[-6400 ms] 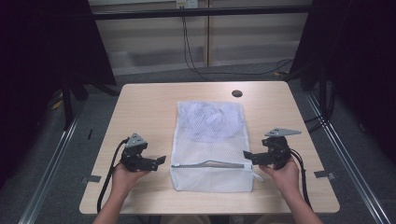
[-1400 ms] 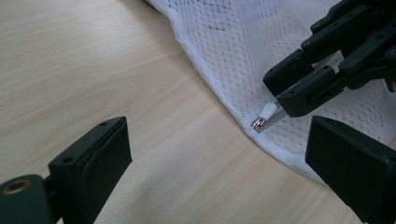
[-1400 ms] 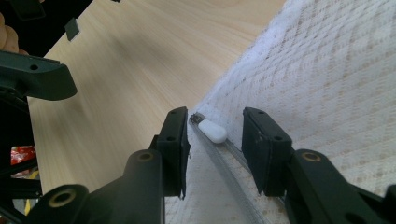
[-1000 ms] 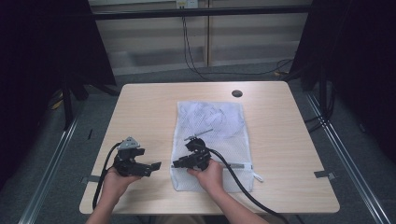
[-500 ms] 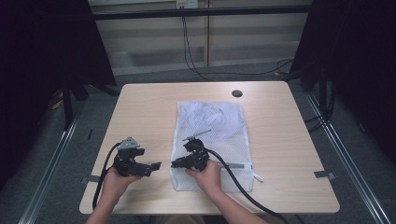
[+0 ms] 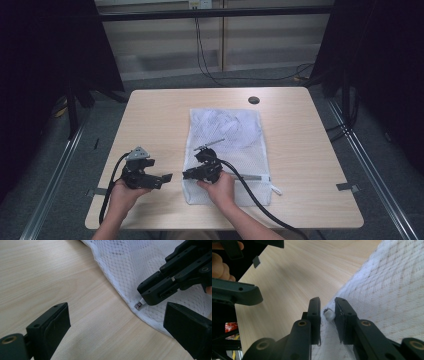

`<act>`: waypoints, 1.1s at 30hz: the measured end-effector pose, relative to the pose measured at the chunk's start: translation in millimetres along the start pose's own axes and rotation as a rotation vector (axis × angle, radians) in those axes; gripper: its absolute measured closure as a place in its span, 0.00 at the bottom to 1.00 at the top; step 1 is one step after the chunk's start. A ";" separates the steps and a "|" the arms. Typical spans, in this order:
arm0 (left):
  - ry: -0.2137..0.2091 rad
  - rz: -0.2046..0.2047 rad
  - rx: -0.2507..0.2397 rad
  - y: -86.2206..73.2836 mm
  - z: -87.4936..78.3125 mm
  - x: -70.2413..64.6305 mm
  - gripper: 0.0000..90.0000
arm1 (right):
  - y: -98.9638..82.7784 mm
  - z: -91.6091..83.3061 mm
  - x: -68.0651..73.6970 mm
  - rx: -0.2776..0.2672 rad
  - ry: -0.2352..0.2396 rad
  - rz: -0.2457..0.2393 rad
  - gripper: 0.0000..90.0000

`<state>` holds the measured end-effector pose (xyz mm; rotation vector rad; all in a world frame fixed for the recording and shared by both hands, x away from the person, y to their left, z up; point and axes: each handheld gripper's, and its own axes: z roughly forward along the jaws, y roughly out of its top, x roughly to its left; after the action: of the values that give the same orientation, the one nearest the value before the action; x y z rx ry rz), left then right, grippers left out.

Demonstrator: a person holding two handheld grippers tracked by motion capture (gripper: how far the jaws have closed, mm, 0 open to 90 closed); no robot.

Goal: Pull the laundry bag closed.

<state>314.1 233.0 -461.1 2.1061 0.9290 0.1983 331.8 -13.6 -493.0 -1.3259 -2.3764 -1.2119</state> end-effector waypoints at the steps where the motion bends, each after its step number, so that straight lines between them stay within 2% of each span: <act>1: -0.002 0.004 0.005 0.0 -0.4 0.3 0.08 | -0.2 0.6 -0.2 -0.001 -0.001 -0.005 0.84; 18: -0.001 -0.004 0.005 -0.2 0.5 0.5 0.08 | -1.1 5.7 0.6 0.024 0.007 0.014 0.87; 23: 0.000 -0.002 0.008 -0.2 0.7 0.2 0.08 | -1.9 7.6 0.0 0.033 0.005 0.012 0.91; 28: 0.001 -0.004 0.007 -0.4 1.5 -0.8 0.08 | -1.4 6.6 -1.1 0.028 0.000 0.026 0.93; 33: -0.009 -0.003 0.013 -0.3 2.6 -1.5 0.08 | 0.3 2.2 -0.5 0.012 0.003 0.021 0.95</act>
<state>314.0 230.5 -462.8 2.1162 0.9305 0.1813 332.9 -12.3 -494.6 -1.3417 -2.3578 -1.1914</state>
